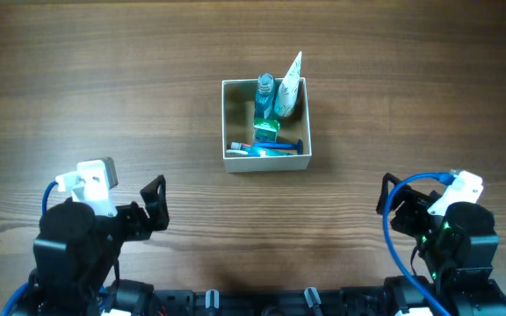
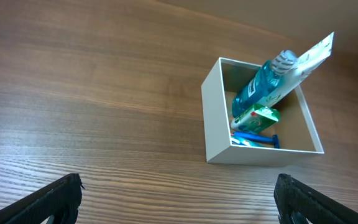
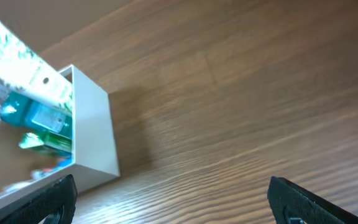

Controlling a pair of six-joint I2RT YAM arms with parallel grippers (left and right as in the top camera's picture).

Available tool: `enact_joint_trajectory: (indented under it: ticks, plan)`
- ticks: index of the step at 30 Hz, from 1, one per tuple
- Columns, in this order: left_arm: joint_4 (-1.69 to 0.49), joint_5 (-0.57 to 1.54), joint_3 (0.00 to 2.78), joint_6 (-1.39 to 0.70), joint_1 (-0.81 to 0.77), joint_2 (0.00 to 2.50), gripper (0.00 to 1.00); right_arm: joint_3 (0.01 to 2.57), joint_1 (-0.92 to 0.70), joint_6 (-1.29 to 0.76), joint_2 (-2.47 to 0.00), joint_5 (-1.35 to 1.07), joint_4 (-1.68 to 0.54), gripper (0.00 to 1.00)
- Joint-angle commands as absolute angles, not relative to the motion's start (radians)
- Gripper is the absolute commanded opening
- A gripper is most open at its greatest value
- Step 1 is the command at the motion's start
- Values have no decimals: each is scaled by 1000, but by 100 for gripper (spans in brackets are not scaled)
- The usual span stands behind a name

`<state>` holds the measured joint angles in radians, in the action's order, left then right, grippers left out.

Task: Pack container

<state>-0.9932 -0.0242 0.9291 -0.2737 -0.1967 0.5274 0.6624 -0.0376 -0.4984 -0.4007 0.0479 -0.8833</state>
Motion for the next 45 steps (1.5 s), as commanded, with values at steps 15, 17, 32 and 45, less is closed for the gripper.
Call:
enact_joint_trajectory:
  ticks: [15, 17, 32, 45]
  plan:
    - [-1018, 0, 916, -258, -201, 524, 100, 660, -40, -1361, -395, 30, -897, 100]
    - [-1018, -1, 916, -258, -201, 524, 100, 660, -40, -1365, -395, 29, -921, 100]
    - [-1018, 0, 916, -258, -201, 524, 100, 660, -40, -1299, -390, 266, -1200, 100]
    - [-1018, 0, 916, -258, -201, 524, 100, 660, -41, -512, -347, 183, -856, 100]
